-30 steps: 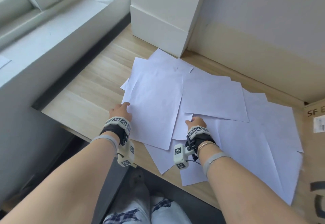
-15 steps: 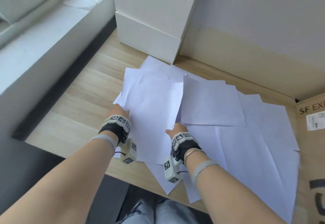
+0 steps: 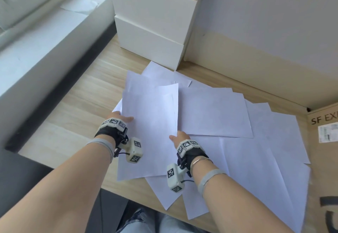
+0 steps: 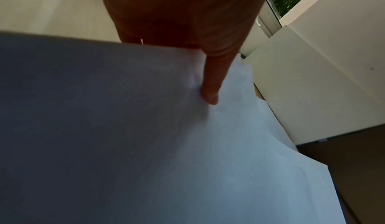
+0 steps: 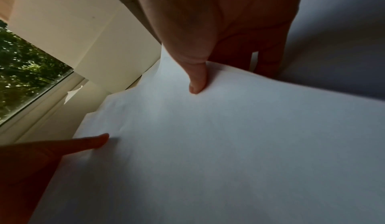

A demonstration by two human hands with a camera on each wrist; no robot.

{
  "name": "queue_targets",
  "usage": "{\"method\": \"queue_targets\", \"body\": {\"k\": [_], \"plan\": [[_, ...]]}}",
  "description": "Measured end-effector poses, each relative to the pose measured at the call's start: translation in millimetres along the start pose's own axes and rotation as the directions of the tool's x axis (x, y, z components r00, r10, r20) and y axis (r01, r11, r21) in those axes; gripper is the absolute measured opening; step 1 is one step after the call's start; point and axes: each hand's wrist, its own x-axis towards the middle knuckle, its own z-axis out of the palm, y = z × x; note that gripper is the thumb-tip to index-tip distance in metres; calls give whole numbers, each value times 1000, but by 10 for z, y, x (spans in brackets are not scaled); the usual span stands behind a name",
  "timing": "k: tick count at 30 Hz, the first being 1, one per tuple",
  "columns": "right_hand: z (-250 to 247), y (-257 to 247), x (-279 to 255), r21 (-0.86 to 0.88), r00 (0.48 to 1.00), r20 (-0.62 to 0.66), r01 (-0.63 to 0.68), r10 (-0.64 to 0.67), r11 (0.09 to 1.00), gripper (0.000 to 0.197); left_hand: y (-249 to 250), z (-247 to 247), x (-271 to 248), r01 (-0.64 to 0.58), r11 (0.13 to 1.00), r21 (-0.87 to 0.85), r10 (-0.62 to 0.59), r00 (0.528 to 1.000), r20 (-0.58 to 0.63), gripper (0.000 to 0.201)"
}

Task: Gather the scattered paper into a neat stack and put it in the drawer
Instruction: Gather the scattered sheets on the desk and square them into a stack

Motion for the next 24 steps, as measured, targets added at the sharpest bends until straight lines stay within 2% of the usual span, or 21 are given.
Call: {"method": "queue_targets", "body": {"k": [3,5,8,10,12,14,17,20,24], "plan": [[-27,-29,-6,-21,999,32,38,-38,999,50,20,40,-37,14,1000,-11,-14,999,44,58],[-84,-59,-3,-69,996,-7,86,-87,994,46,31,68,-38,7,1000,-17,-6,999,41,54],[-247,-37,36,-130,960,-215,154,-179,980,28,38,86,-42,-30,998,-56,31,1000,6,49],[-338,27,98,-194,922,-332,142,-201,971,14,32,93,-45,-52,996,-67,50,998,-24,49],[-353,105,162,-242,920,-346,101,-184,965,39,13,110,-42,-69,994,-84,65,997,-50,48],[-317,137,194,-280,937,-306,83,-171,956,66,-17,134,-43,-86,992,-95,80,994,-73,47],[-242,150,235,-312,960,-245,56,-138,948,85,-66,156,-59,-101,993,-68,93,990,-107,47],[-235,174,275,-282,953,-278,38,-119,959,77,-98,159,-59,-108,993,-44,103,989,-102,48],[-366,203,258,-406,940,-286,57,-186,912,55,-110,165,-81,-114,992,-46,109,989,-97,48]]}}
